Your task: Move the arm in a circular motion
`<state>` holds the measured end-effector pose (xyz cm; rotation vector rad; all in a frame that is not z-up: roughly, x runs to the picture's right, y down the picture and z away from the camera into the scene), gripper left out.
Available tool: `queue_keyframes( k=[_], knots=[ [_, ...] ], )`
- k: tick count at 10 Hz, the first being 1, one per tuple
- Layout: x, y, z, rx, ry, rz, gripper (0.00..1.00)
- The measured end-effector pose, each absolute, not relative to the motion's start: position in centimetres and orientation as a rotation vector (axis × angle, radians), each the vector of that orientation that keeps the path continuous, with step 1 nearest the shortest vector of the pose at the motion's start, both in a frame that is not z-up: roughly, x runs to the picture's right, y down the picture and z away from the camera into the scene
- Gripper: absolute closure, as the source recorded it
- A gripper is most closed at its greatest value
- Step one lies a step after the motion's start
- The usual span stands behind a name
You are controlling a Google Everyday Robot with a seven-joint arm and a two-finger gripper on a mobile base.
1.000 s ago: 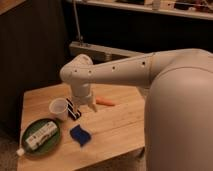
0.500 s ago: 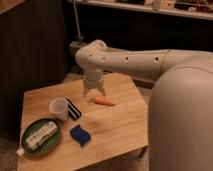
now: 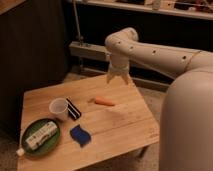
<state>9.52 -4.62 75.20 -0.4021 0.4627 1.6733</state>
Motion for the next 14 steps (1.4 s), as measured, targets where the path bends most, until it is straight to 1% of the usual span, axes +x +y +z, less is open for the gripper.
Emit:
queue_keyframes(
  k=[2,4,5,7,8,10,12,14],
  knots=[
    [13.9,-3.5,74.0,-0.380,0.492,1.732,0.35],
    [18.1,-1.2,71.7,-0.350,0.525,1.798,0.35],
    [19.2,0.5,70.3,-0.340,0.542,1.817,0.35],
    [19.1,4.7,67.4,-0.329,0.578,1.839,0.35],
    [18.7,6.1,66.5,-0.329,0.591,1.847,0.35],
    [15.1,9.9,64.0,-0.364,0.602,1.836,0.35],
    [10.1,11.8,62.8,-0.419,0.597,1.790,0.35],
    [4.3,12.4,61.9,-0.483,0.575,1.710,0.35]
  ],
)
